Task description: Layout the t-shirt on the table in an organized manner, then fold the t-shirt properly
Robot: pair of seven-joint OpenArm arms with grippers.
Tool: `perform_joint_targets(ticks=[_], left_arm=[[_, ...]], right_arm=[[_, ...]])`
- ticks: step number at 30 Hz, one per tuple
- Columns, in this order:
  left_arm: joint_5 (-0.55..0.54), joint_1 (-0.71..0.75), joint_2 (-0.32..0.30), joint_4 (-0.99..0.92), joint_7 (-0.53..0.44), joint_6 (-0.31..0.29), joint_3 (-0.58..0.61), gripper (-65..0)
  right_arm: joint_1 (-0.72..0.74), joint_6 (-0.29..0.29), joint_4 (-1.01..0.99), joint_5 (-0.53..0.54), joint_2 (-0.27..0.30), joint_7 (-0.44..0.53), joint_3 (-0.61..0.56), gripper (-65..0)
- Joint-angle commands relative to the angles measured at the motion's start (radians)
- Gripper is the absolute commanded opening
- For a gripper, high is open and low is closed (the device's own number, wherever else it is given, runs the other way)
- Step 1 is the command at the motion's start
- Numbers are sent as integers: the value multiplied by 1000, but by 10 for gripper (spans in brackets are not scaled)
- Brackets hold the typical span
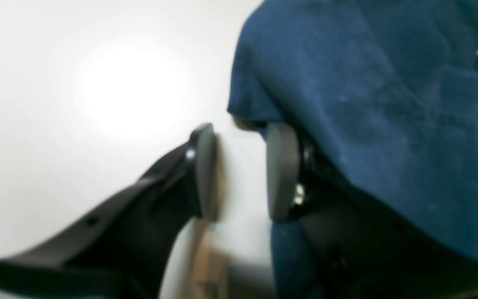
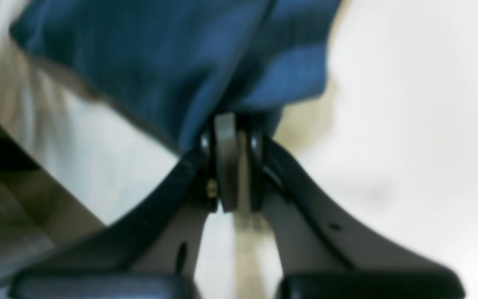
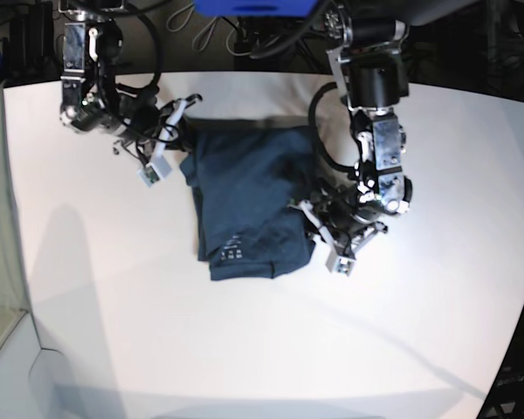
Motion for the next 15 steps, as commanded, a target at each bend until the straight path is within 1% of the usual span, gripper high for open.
perform_joint_targets(ticks=[1, 2, 4, 7, 11, 13, 15], left_arm=[[14, -3, -1, -2, 47, 6, 0, -437], [-6, -13, -2, -2, 47, 6, 0, -437], [-39, -23, -25, 2, 52, 6, 0, -437], [-116, -26, -57, 21, 59, 6, 0, -437], [-210, -20, -125, 74, 67, 6, 0, -437], [-257, -7, -174, 125, 128, 6, 0, -437], [-314, 28, -231, 191, 181, 6, -4, -437]], right_arm=[[0, 7, 30, 22, 2, 21, 1, -619], [-6, 7, 37, 22, 4, 21, 1, -619], [-9, 7, 53, 22, 5, 21, 7, -619], [-25, 7, 92, 24, 24, 21, 9, -619], [-49, 7, 149, 20, 30, 21, 10, -620], [-69, 7, 180, 20, 30, 21, 26, -620], [-86, 7, 206, 20, 30, 21, 69, -620]])
